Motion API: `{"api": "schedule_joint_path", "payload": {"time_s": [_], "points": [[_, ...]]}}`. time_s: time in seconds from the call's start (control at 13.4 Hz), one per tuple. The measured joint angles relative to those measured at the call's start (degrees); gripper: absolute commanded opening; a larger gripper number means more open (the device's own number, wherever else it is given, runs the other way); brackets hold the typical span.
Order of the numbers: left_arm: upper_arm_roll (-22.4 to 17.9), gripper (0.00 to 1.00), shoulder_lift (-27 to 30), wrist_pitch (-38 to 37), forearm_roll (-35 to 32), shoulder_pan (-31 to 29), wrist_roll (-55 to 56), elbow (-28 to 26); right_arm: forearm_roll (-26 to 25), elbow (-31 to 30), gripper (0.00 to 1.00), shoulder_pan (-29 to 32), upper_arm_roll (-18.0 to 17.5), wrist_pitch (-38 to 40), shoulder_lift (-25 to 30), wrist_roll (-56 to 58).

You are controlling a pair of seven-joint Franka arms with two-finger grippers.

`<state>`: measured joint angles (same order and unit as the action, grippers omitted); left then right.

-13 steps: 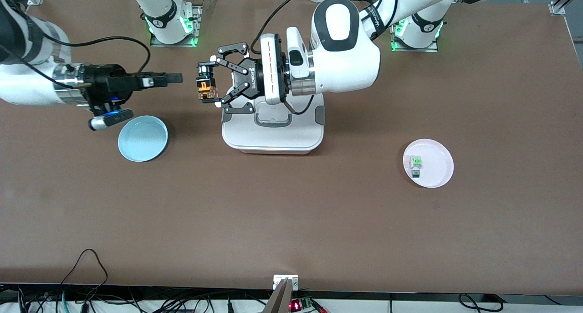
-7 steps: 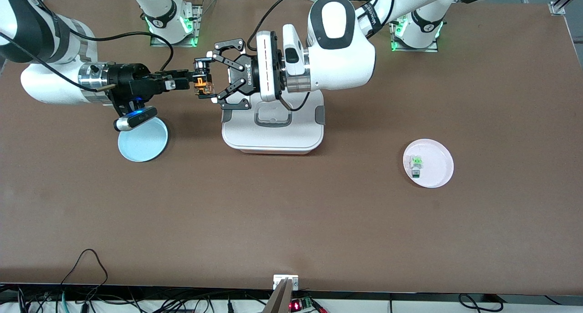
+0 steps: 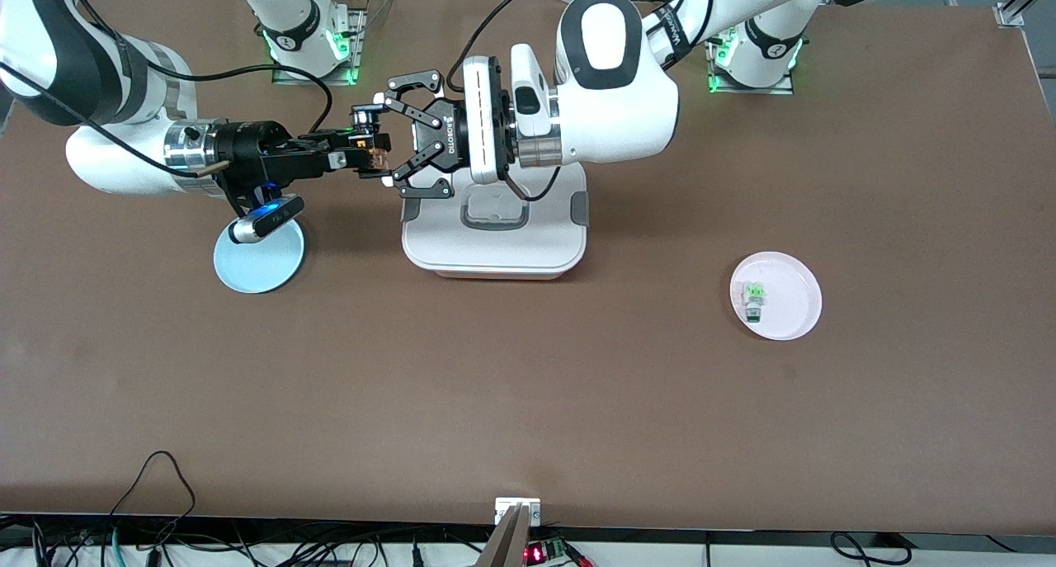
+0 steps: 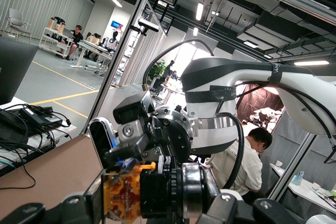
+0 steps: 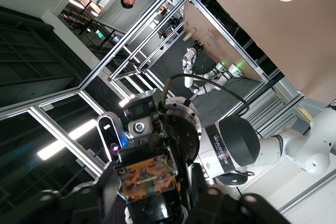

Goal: Transfer orange switch to right arm and place
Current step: 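Grasp the switch with the right gripper while the left gripper opens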

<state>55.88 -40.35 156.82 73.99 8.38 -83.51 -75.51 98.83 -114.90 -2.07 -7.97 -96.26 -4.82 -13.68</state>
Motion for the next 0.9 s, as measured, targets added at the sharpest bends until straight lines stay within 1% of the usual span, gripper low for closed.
{"api": "schedule_joint_path", "payload": {"time_s": [0.3,0.37,0.45,0.52,0.75,0.9], "points": [[0.0,0.00,0.0,0.1,0.6,0.0,0.6,0.2,0.2,0.2,0.00,0.0,0.0,-0.1,0.0,0.5],[0.0,0.33,0.0,0.1,0.7,0.0,0.6,0.2,0.2,0.2,0.00,0.0,0.0,-0.1,0.0,0.5],[0.0,0.96,-0.1,0.1,0.7,0.0,0.7,0.2,0.2,0.2,0.00,0.0,0.0,-0.1,0.0,0.5],[0.0,1.00,-0.1,0.1,0.7,0.0,0.8,0.2,0.2,0.2,0.00,0.0,0.0,-0.1,0.0,0.5],[-0.3,1.00,-0.1,0.1,0.7,-0.1,0.7,0.3,0.2,0.2,0.00,0.0,0.0,-0.1,-0.1,-0.2],[-0.3,1.00,0.0,-0.2,0.7,-1.3,0.8,0.7,0.4,0.3,0.00,-0.1,0.0,-1.2,-0.3,-0.2]]}}
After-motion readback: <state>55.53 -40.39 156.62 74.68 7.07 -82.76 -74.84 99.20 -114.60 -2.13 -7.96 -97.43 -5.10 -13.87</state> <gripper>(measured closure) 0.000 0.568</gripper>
